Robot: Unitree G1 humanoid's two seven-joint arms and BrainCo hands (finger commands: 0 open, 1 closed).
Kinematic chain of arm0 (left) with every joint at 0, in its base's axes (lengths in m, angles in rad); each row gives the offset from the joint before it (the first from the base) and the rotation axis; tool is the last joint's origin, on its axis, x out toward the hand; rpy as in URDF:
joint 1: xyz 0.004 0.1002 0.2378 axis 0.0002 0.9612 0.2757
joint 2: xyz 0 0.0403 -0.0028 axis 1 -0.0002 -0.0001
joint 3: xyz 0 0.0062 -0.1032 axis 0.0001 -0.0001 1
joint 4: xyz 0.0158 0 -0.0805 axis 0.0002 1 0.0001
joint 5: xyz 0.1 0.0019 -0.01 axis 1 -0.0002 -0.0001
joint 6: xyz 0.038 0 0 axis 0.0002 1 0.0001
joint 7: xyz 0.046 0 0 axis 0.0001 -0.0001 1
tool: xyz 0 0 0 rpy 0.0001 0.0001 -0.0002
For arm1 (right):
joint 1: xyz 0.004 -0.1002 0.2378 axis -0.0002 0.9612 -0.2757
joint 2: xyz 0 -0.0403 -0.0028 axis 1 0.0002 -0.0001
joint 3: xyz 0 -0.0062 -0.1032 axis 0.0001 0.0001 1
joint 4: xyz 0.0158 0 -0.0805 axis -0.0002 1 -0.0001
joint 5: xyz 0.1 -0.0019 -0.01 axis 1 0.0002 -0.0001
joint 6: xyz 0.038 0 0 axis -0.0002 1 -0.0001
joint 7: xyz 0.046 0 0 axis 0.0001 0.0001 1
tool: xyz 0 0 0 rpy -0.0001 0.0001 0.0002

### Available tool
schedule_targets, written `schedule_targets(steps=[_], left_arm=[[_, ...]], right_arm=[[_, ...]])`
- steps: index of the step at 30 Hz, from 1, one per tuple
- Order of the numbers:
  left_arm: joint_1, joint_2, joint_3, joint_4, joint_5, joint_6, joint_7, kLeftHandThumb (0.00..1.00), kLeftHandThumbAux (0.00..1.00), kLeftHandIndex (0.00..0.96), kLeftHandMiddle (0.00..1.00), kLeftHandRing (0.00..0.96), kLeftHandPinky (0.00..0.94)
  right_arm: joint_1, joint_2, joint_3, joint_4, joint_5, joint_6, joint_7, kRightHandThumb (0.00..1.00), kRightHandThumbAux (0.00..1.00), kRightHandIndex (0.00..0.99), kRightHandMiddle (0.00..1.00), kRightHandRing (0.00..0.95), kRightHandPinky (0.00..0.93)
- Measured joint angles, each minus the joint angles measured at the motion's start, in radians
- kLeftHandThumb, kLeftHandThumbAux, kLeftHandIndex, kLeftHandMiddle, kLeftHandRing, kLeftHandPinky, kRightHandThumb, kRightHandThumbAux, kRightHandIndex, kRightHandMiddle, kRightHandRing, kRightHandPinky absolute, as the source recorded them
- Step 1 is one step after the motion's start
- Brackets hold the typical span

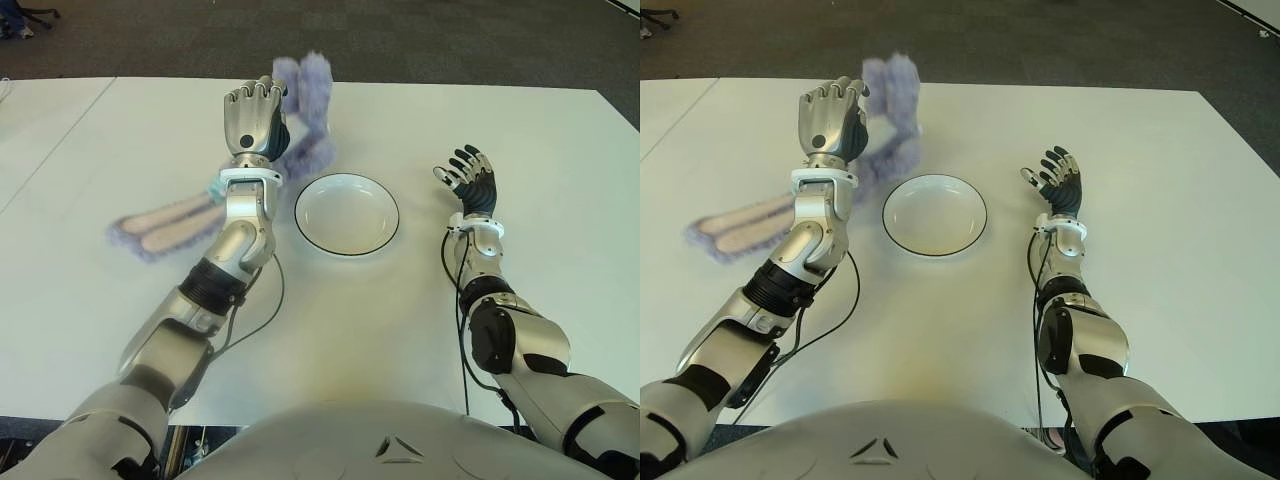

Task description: Put the doll into the plate.

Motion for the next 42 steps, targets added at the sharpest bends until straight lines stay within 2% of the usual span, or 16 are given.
schedule_targets(steps=[16,23,42], left_arm=[[0.011,0.009,-0.050,-0.160,0.112,-0.024,-0.135,0.853,0.665,0.402,0.557,0.808,0.837],[0.032,0.009,-0.073,-0.209,0.167,-0.038,-0.192,0.853,0.665,0.402,0.560,0.814,0.869],[0.097,0.009,-0.102,-0.273,0.220,-0.154,-0.203,0.852,0.666,0.402,0.560,0.817,0.861]], right_arm=[[0.000,0.000,0.002,0.000,-0.001,0.000,-0.001,0.081,0.881,0.156,0.199,0.197,0.217],[0.000,0.000,0.001,0.000,-0.001,0.000,-0.001,0.087,0.873,0.168,0.215,0.216,0.231],[0.000,0.000,0.002,0.000,-0.001,0.000,-0.003,0.084,0.855,0.172,0.225,0.221,0.236]])
